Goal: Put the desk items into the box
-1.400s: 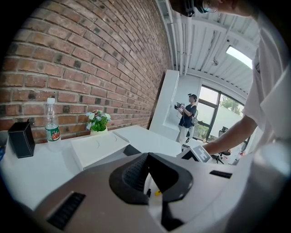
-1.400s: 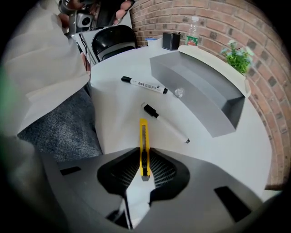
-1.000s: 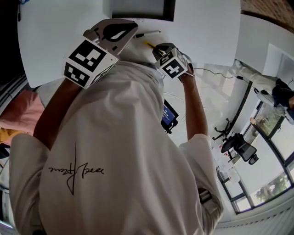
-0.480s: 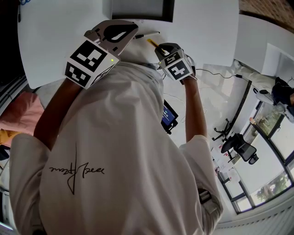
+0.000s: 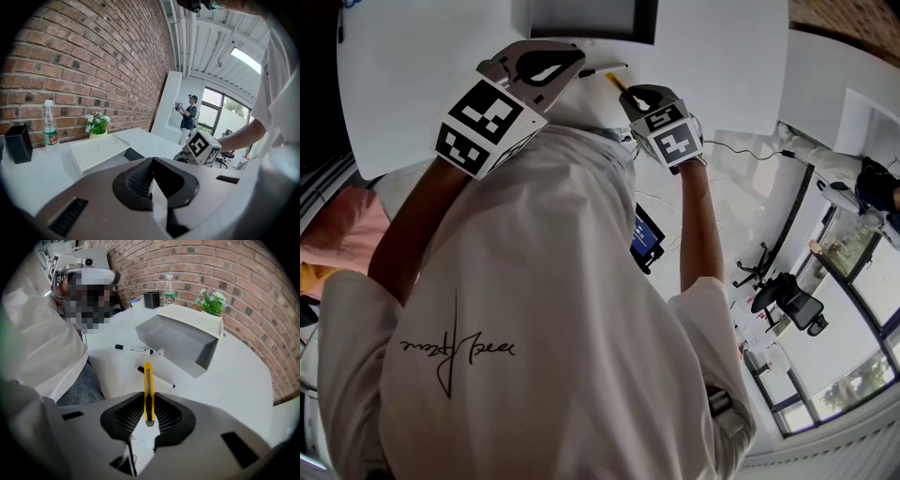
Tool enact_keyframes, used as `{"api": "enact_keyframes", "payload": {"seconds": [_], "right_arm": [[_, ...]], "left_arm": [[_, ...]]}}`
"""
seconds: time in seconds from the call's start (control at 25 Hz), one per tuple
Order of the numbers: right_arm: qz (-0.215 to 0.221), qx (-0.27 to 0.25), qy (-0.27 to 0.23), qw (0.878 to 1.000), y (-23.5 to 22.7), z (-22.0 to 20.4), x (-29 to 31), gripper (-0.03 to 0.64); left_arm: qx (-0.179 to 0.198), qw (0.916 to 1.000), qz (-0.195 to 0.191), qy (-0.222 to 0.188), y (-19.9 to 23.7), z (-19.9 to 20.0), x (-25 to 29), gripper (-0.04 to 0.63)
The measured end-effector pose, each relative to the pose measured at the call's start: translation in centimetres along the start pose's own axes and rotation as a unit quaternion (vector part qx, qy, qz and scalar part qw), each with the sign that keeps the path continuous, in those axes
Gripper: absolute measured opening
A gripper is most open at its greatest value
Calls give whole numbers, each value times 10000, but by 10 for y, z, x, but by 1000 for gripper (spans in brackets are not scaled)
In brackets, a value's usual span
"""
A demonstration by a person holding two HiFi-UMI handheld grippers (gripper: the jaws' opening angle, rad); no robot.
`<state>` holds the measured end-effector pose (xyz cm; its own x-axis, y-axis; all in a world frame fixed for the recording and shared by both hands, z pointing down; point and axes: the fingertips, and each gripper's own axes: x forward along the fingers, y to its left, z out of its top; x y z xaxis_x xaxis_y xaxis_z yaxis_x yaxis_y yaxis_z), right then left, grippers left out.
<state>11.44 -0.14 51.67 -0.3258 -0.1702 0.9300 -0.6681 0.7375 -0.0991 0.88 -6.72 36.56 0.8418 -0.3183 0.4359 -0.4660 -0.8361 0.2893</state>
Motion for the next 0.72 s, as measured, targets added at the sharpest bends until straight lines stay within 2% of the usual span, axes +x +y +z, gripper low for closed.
{"api": "enact_keyframes", "payload": {"seconds": [0.72], "right_arm": [[-101, -105, -142, 9998, -13, 22, -11, 83]], "left_arm": [[-34, 10000, -22, 47, 0, -4, 1, 2]]}}
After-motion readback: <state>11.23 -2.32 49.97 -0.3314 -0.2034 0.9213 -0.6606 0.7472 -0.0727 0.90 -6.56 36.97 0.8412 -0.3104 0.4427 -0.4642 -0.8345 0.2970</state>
